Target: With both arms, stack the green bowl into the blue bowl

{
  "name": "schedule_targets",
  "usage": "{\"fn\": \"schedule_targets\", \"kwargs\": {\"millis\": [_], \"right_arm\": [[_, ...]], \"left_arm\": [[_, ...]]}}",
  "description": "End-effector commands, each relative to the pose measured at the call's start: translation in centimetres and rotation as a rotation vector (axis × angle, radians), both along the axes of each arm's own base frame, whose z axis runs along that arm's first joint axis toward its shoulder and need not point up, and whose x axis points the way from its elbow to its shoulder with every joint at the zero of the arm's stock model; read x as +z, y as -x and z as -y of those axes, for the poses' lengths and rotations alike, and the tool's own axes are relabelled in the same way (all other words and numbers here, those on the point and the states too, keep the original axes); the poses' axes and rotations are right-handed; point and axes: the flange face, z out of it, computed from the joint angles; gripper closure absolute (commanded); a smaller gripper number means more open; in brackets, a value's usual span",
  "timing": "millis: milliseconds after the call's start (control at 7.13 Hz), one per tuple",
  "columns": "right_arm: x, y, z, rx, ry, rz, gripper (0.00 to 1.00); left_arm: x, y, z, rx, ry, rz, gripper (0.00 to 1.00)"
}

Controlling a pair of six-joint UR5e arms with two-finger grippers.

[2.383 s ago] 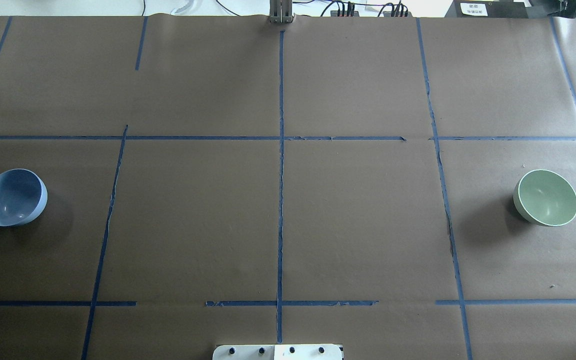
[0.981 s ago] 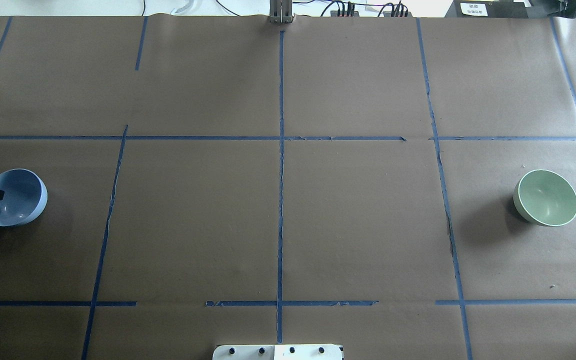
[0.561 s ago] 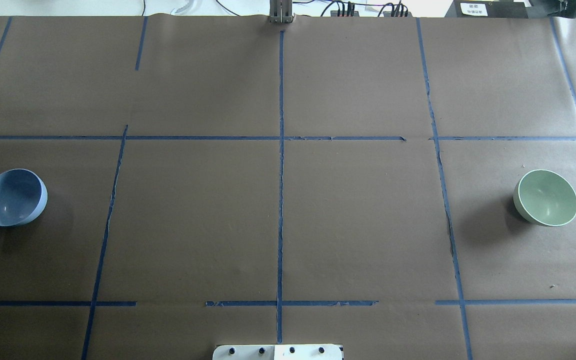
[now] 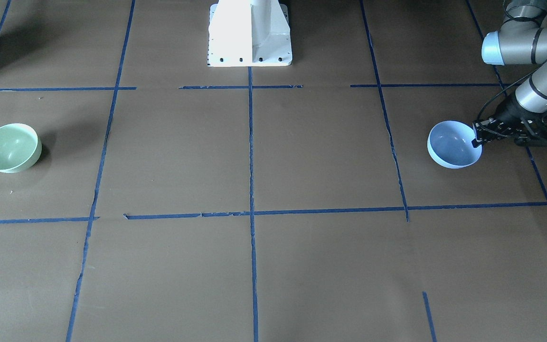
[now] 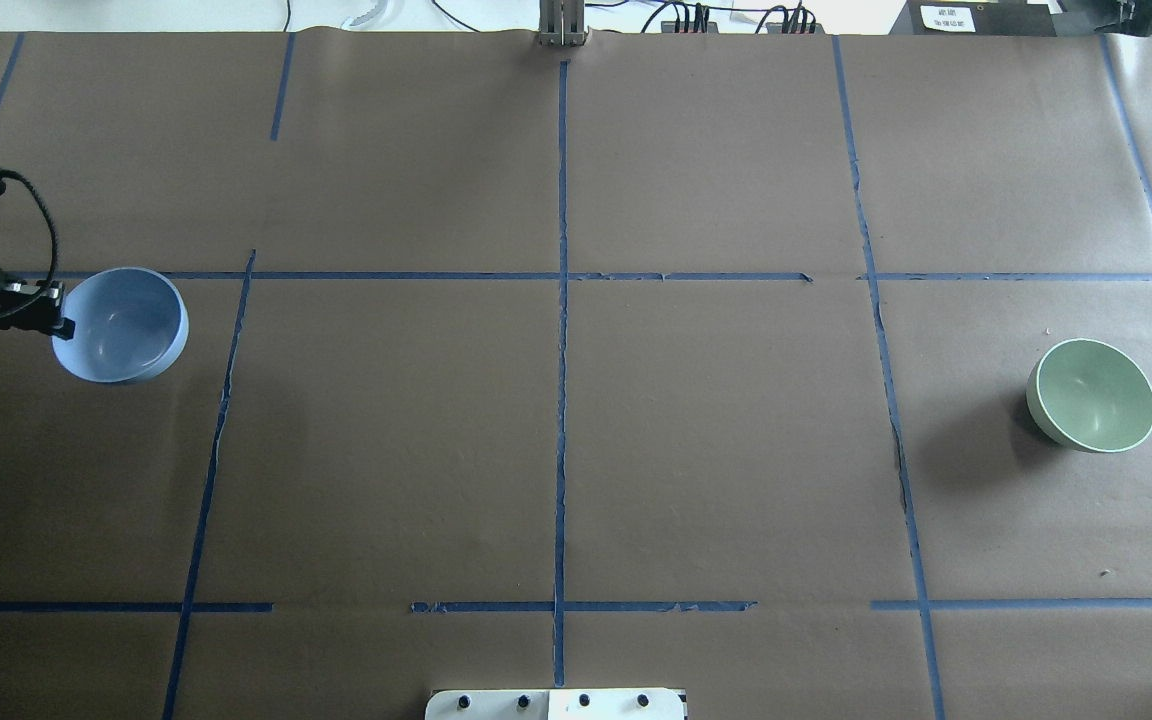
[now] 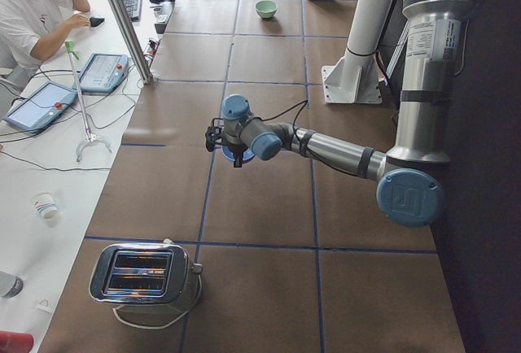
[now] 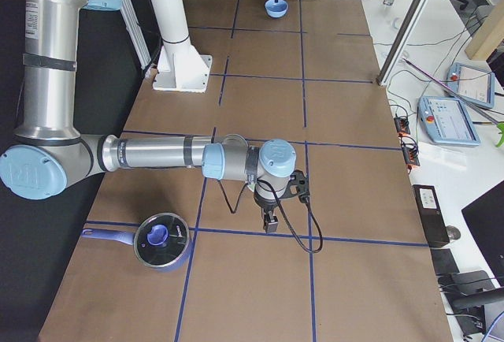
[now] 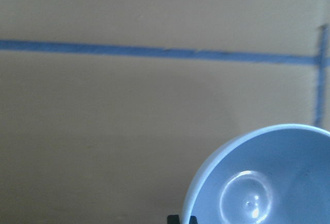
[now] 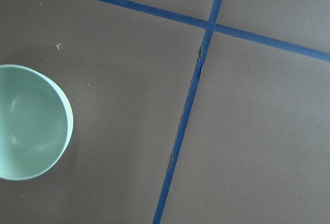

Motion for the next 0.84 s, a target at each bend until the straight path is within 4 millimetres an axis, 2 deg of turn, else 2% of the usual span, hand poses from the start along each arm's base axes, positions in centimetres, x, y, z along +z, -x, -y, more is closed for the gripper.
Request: {"fn": "schedule_targets", "kwargs": {"millis": [0,140,280,421,561,701], "right_arm": [[0.1,0.0,0.0,0.001,0.004,0.0,0.0],[0.1,0.0,0.0,0.001,0.004,0.001,0.0],[0.2,0.0,0.0,0.003,0.006,0.0,0.0],[0.0,0.0,0.1,0.005,0.007,-0.001,0.0],[-0.1,0.0,0.3,0.005,0.004,0.001,0.0],[-0.1,0.0,0.3,0.005,0.004,0.001,0.0]], "left_arm": [[-14.9,-10.5,1.1,-0.027,0.078,-0.004,1.0],[-19.7,-18.9,-1.9,-0.019,0.107,0.024,1.0],[-22.0,-22.7,-3.0,-0.045,0.123,0.021,1.0],[-24.8,-27.5,-4.1,-0.035,0.151,0.011,1.0],[-26.7,-30.4,-3.7,-0.055,0.13,0.018,1.0],[-26.4,-32.6,-4.6,-0.031,0.112,-0.001,1.0]]}}
